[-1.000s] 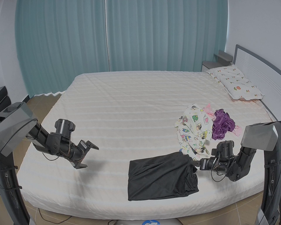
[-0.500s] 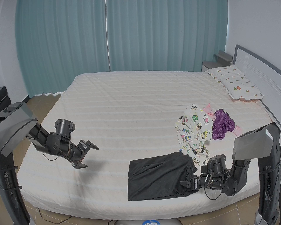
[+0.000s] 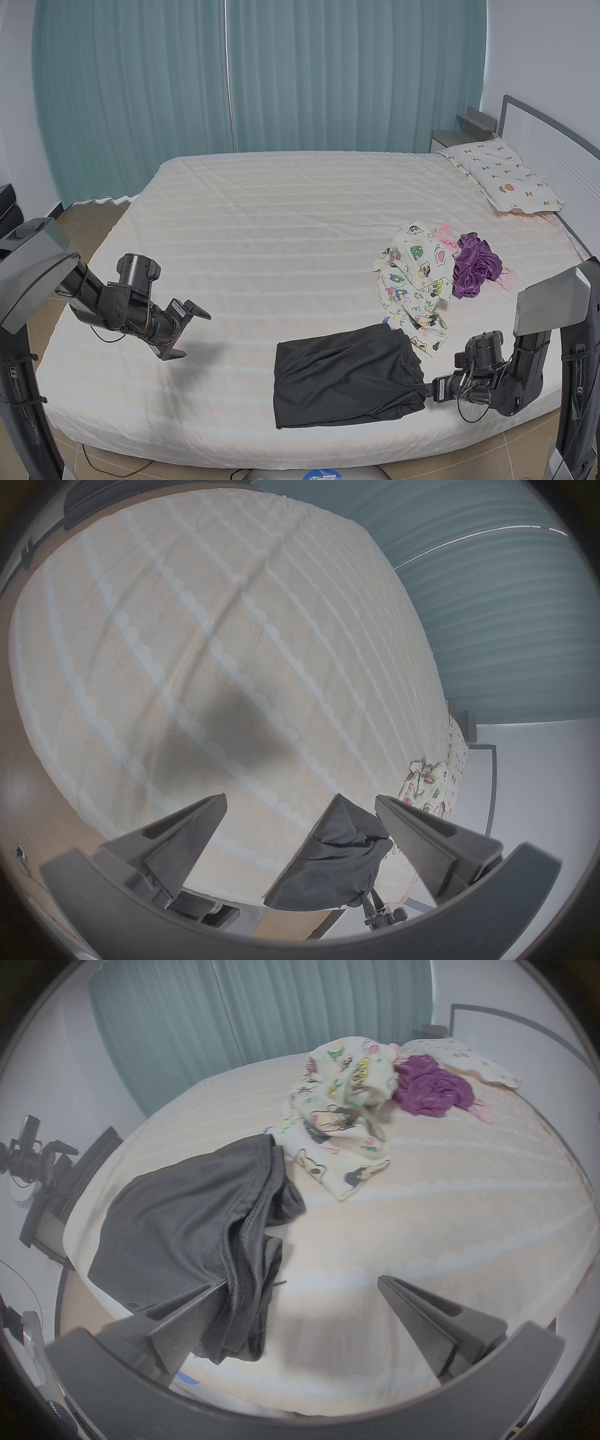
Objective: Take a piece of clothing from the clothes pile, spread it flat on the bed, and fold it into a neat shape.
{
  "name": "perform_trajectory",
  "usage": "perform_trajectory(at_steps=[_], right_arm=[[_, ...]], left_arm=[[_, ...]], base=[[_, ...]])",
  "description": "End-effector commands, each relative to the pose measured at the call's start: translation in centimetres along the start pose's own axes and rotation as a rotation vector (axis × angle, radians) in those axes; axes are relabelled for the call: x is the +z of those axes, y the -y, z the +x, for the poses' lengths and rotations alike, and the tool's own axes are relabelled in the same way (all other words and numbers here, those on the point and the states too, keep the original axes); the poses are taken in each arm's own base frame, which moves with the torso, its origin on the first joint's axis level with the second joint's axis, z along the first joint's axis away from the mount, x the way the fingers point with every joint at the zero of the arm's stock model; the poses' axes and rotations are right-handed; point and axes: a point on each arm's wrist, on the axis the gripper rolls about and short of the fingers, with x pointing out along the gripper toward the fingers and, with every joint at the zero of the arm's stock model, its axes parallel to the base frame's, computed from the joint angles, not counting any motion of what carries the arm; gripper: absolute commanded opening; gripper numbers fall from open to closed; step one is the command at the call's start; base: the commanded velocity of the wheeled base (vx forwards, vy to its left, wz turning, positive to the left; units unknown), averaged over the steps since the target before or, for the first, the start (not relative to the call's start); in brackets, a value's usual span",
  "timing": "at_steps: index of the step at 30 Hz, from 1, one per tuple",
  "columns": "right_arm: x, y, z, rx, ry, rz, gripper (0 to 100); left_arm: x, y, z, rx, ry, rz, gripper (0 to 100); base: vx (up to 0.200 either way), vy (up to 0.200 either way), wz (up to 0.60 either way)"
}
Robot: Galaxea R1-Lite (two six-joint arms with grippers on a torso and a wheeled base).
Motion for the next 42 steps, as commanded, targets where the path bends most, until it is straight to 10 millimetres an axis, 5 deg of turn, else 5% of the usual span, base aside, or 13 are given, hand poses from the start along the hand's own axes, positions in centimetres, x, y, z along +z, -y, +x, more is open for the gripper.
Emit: perform_trajectory(at_steps=[1,7,19,24,31,36,42], right_arm=[[-0.5,0.8,-1.7,-0.023,-0.028,-0.047,100],[-1.6,1.3,-2.9,-0.03,-0.048,-0.092,100],[-0.2,0.1,-2.6,0.089,0.127,0.014,100],[3.3,-0.9,-0.2,0.15,0.245,0.187,100],[7.2,-3.5,4.5,0.194,0.163,0.355,100],[7.6,-3.5,7.6,0.186,0.15,0.383,100],[7.6,-3.4,8.8,0.188,0.15,0.393,100]], left_arm=[[0.0,0.0,0.0,0.0,0.0,-0.001,100],[0.0,0.0,0.0,-0.001,0.001,0.0,100],[0.0,0.0,0.0,-0.001,0.001,0.0,100],[0.0,0.0,0.0,-0.001,0.001,0.0,100],[0.0,0.0,0.0,-0.001,0.001,-0.002,100],[0.0,0.0,0.0,0.001,0.001,-0.001,100],[0.0,0.0,0.0,0.002,0.0,-0.001,100]], base=[[0.0,0.0,0.0],[0.0,0.0,0.0],[0.0,0.0,0.0],[0.0,0.0,0.0],[0.0,0.0,0.0],[0.0,0.0,0.0],[0.0,0.0,0.0]])
